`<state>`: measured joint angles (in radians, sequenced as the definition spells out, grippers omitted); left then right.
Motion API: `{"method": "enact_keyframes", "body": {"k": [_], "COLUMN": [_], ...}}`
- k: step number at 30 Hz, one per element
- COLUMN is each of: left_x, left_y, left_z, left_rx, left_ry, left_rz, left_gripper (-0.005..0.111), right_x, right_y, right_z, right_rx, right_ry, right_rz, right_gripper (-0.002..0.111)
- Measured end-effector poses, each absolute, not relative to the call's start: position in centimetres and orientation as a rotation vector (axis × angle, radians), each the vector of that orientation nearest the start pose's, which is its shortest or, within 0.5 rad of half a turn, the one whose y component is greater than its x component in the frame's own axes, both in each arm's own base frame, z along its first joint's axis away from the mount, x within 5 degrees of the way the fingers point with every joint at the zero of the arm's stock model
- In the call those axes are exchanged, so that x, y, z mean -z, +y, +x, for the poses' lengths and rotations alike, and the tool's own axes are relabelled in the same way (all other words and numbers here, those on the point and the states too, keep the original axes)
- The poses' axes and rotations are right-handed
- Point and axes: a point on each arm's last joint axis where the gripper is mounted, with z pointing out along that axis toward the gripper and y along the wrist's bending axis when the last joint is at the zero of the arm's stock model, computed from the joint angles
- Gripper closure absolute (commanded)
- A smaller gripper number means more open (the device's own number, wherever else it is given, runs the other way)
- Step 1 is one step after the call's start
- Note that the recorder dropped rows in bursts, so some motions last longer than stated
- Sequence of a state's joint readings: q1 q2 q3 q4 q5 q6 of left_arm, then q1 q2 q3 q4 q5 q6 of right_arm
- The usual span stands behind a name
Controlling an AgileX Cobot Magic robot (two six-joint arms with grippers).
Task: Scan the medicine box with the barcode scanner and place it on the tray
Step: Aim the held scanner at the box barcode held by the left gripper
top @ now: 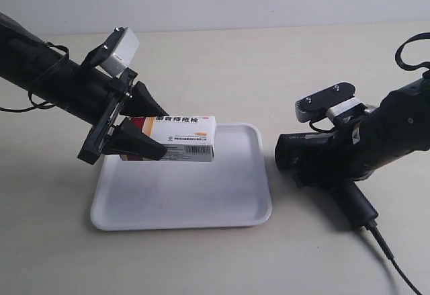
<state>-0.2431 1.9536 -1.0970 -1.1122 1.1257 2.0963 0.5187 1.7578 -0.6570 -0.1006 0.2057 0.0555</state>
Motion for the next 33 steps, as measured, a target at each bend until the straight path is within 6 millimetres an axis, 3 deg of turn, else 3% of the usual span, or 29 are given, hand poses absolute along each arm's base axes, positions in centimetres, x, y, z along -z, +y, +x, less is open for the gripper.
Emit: {"method": "enact_keyframes", "body": {"k": [3, 4, 10, 14, 19, 27, 33], "left_x": [-15.9, -15.9, -15.9, -15.9, -15.9, -15.9, -15.8], "left_y": [-15.3, -15.3, -15.3, -15.3, -15.3, -15.3, -15.2], "left_z": [31.2, 31.2, 31.2, 31.2, 31.2, 31.2, 31.1], "left_rx": [1.000, 1.000, 1.000, 1.000, 1.000, 1.001, 0.994], "left_ry": [1.634, 1.634, 1.634, 1.634, 1.634, 1.634, 1.633], "left_rz": [1.768, 1.768, 1.768, 1.768, 1.768, 1.765, 1.788], "left_gripper": [0.107, 0.107, 0.107, 0.107, 0.107, 0.107, 0.107], "right_x": [-11.0, -11.6, -18.5, -20.5, -20.5, -18.8, -19.1], "right_y": [13.2, 13.1, 11.8, 11.1, 10.8, 10.8, 10.6], "right_z": [23.6, 23.5, 22.0, 21.1, 20.7, 20.7, 20.7], "right_rx": [-0.074, -0.067, -0.030, -0.022, 0.001, 0.019, 0.034], "right_ry": [2.688, 2.683, 2.524, 2.492, 2.525, 2.589, 2.575], "right_rz": [-0.802, -0.813, -0.825, -0.804, -0.813, -0.836, -0.828], "right_gripper": [0.101, 0.108, 0.108, 0.108, 0.108, 0.108, 0.108]}}
